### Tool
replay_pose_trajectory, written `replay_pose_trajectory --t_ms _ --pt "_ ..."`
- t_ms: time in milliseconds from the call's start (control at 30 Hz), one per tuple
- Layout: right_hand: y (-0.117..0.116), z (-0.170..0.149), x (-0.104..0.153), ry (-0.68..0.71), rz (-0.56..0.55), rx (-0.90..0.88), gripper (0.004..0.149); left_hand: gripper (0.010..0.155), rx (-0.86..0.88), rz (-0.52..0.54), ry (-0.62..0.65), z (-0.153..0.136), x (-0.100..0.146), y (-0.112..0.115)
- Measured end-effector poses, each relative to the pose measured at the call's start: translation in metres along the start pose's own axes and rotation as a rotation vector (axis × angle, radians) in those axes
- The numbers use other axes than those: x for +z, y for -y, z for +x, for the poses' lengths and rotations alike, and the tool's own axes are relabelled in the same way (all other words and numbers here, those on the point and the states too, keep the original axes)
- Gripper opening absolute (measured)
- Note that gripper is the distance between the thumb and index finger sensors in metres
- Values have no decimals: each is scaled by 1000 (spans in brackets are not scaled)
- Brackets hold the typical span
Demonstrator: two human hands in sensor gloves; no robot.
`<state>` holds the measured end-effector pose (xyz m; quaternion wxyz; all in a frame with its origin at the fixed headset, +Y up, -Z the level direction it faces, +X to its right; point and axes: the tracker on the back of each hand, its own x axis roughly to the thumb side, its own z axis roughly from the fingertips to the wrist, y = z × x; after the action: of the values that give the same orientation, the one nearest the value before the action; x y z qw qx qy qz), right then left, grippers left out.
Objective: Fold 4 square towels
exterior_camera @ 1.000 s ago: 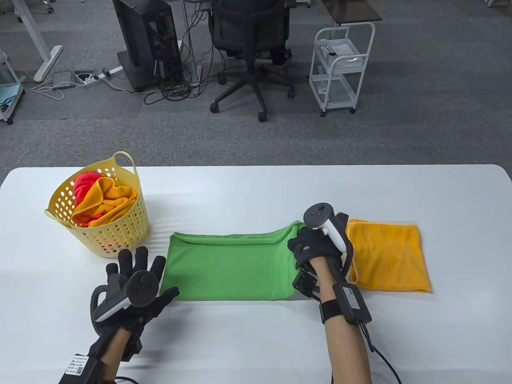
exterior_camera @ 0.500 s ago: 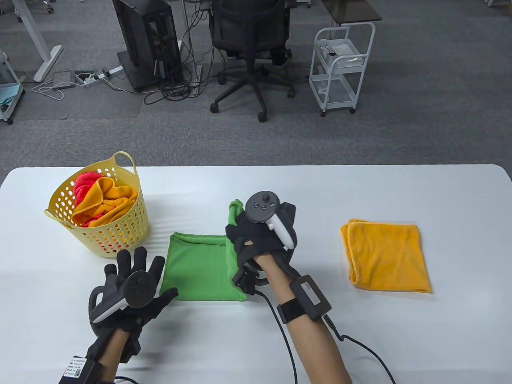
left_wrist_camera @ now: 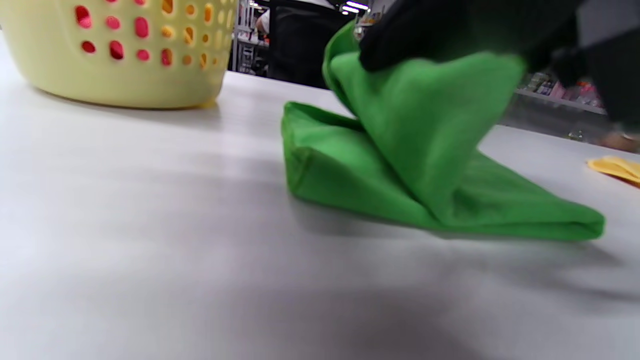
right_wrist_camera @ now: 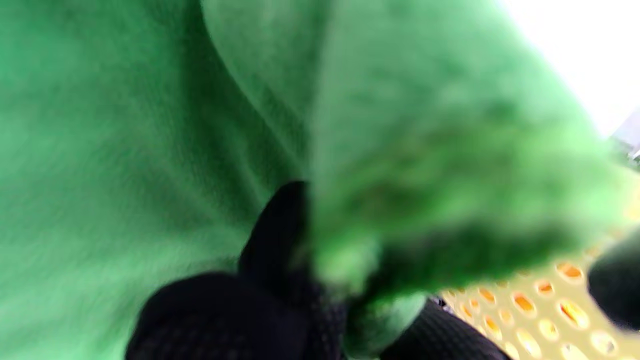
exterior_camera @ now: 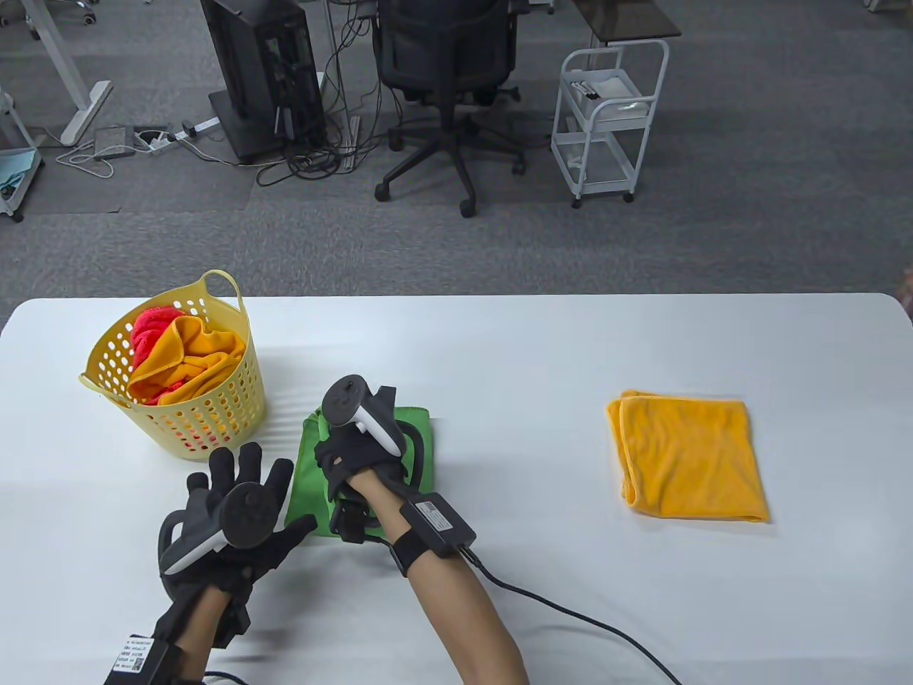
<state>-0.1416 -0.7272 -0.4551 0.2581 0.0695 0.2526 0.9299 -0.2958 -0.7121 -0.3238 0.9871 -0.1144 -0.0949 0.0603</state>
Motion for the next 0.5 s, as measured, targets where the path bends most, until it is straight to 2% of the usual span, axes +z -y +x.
replay_pose_trajectory --t_ms 100,300,400,500 --pt "-4 -6 -13 16 161 -124 74 87 9 1 -4 -2 0 -1" --pt "4 -13 -13 31 226 -150 71 86 16 6 -6 -3 0 -2" --pt "14 -19 -3 54 162 -183 67 86 16 4 -6 -3 0 -2" --pt "35 -30 11 38 -24 -139 62 86 9 3 -7 -2 0 -2"
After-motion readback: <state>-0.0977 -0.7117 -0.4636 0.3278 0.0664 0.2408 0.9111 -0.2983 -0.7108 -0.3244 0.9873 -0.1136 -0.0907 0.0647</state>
